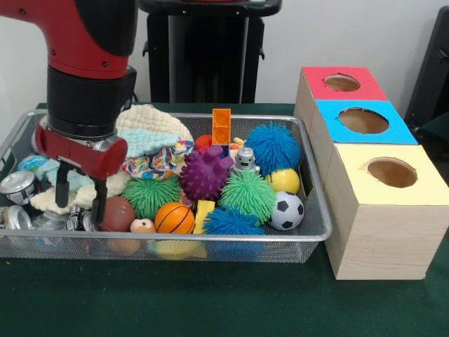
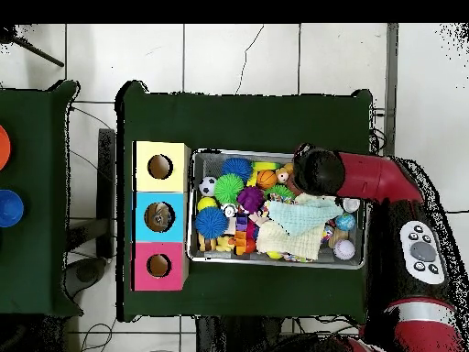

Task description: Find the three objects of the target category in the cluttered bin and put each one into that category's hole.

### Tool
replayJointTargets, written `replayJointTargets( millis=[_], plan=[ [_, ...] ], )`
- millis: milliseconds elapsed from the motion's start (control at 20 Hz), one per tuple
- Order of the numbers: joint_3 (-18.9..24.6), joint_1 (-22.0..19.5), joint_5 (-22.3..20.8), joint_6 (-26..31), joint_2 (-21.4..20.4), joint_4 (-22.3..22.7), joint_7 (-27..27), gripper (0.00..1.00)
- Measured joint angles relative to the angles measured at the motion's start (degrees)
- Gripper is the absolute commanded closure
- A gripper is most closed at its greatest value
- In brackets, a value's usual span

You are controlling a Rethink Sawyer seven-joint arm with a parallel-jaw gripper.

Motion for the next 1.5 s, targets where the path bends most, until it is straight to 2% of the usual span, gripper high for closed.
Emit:
replayJointTargets(
  millis=[400, 900, 1250, 1500],
  plan=[
    [-3.27, 2.43, -1.4, -2.22, -0.01, 0.01, 0.0, 0.0],
    [-6.02, 2.79, -1.42, -2.3, 0.01, 0.0, 0.0, 0.0],
    [-7.33, 2.78, -1.42, -5.26, 2.43, -0.04, 0.0, 0.0],
    [-8.44, 2.85, -1.41, -10.51, 5.83, -0.03, 0.01, 0.0]
  ],
)
